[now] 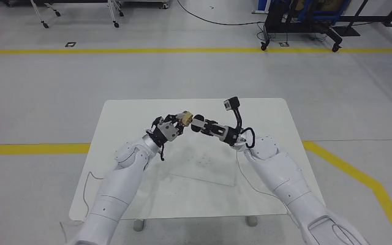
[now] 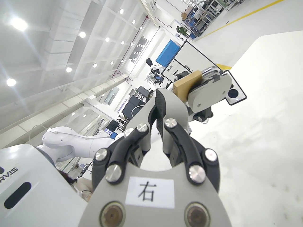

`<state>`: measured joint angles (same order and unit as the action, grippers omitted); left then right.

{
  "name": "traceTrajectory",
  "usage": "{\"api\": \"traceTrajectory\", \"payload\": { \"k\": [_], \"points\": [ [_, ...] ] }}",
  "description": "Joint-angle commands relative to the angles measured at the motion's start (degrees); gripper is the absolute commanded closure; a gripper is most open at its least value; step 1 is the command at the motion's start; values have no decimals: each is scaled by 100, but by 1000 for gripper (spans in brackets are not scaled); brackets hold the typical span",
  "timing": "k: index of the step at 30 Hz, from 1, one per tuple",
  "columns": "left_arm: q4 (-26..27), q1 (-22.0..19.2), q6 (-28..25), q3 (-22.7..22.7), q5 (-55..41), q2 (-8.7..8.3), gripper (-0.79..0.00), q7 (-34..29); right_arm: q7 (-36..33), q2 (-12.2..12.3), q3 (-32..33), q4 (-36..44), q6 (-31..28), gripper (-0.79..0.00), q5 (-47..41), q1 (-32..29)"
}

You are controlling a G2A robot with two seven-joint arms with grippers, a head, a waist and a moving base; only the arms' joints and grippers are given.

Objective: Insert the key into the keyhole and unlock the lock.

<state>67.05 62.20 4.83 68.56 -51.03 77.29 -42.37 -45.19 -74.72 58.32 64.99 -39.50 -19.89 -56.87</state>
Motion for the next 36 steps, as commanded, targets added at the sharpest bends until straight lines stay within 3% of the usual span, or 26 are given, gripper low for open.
{"api": "traceTrajectory", "payload": {
  "k": [1,4,6,9,15,26,32,33,34,36],
  "points": [
    [114,45,-448,9,496,-22,0,226,46,36,101,61,-54,-120,169,-62],
    [380,143,-1009,-27,1609,-74,0,752,416,124,309,234,-6,-166,1189,-162],
    [610,227,-1111,-66,2237,-103,0,1053,783,183,417,574,184,-194,2177,-299],
    [944,359,-972,-100,2692,-130,0,1290,1277,264,529,1297,669,-274,3700,-585],
    [1330,503,-631,-135,3248,-160,0,1648,1880,378,691,2464,1551,-296,5840,-1130],
    [1424,541,-537,-174,3414,-156,0,1759,1984,369,529,2530,1848,-332,6248,-1167],
    [1405,525,-282,-126,3405,-166,0,1740,2333,376,473,2670,2119,-339,6988,-1218],
    [1406,509,-206,-121,3408,-168,0,1723,2430,372,461,2702,2169,-379,7044,-1250],
    [1406,495,-162,-113,3433,-171,0,1725,2564,365,470,2713,2183,-770,6973,-1281],
    [1411,481,-139,-101,3455,-174,0,1728,2667,358,486,2702,2189,-785,6851,-1305]
  ]
}}
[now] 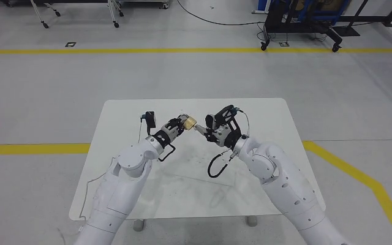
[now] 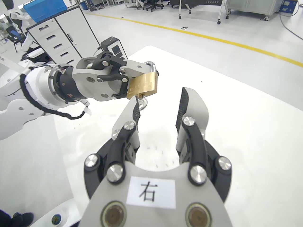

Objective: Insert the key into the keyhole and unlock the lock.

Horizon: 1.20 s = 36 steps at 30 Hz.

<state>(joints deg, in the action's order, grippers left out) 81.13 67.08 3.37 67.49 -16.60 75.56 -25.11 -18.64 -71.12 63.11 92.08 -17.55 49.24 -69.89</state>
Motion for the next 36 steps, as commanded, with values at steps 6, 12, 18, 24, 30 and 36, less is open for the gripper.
{"api": "traceTrajectory", "payload": {
  "k": [6,12,18,24,30,36],
  "points": [
    [29,-28,-43,11,103,-8,0,-17,12,-2,6,-7,-5,-785,-63,-4],
    [68,61,67,67,41,1,0,302,-102,23,-97,-42,-65,-650,693,68],
    [56,30,491,180,-266,5,0,331,264,158,-147,301,-411,-376,3159,184],
    [41,-149,1351,121,-296,-5,0,79,755,287,-235,498,-683,-409,5185,155],
    [65,-257,1759,77,-326,-13,0,-93,1116,349,-509,690,-832,-357,6527,150],
    [64,-269,1796,43,-339,-14,0,-110,1230,342,-765,647,-982,-391,7061,221]
  ]
}}
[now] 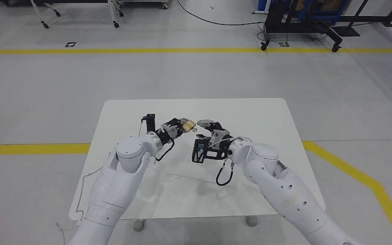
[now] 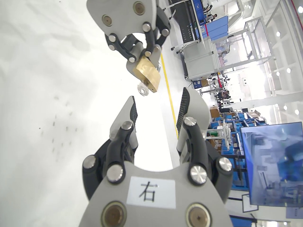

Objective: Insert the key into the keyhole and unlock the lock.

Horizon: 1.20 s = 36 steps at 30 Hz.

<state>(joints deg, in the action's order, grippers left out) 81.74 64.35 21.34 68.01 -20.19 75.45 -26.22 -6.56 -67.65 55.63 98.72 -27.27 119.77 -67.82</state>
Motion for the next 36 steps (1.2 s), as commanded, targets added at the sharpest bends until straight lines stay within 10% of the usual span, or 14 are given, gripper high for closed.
{"api": "traceTrajectory", "payload": {
  "k": [1,20,24,36],
  "points": [
    [8,4,-4,-15,51,-5,0,0,28,-6,-41,-34,-40,-391,70,32],
    [192,149,-57,-32,108,-48,0,-157,1,-112,-185,-413,-45,-200,-176,199],
    [212,166,-76,-34,105,-52,0,-145,120,-117,-148,-423,0,0,-282,165],
    [233,190,-94,-52,65,-58,0,-97,136,-121,-53,-432,68,-43,-385,49]
  ]
}}
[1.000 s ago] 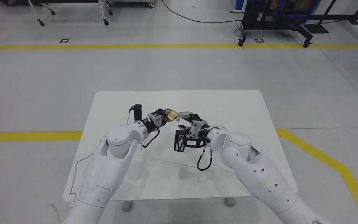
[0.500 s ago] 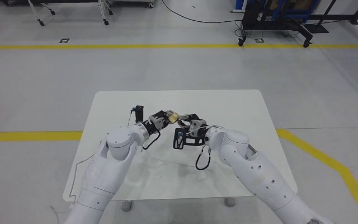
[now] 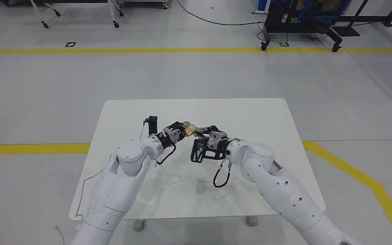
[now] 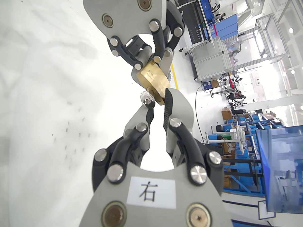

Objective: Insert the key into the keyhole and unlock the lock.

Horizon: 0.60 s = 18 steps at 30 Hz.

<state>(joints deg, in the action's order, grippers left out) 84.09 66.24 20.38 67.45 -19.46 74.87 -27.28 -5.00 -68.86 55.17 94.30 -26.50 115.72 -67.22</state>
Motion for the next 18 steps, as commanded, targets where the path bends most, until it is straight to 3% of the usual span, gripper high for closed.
{"api": "traceTrajectory", "payload": {
  "k": [1,6,18],
  "points": [
    [-3,-2,4,4,-12,-1,0,15,-31,0,-12,31,-13,-139,43,-20],
    [-20,-16,-8,3,-34,0,0,63,-69,15,24,213,-8,-234,153,-102],
    [-24,-32,-5,-22,-25,-4,0,104,-202,10,-67,490,-137,-222,402,-170]
  ]
}}
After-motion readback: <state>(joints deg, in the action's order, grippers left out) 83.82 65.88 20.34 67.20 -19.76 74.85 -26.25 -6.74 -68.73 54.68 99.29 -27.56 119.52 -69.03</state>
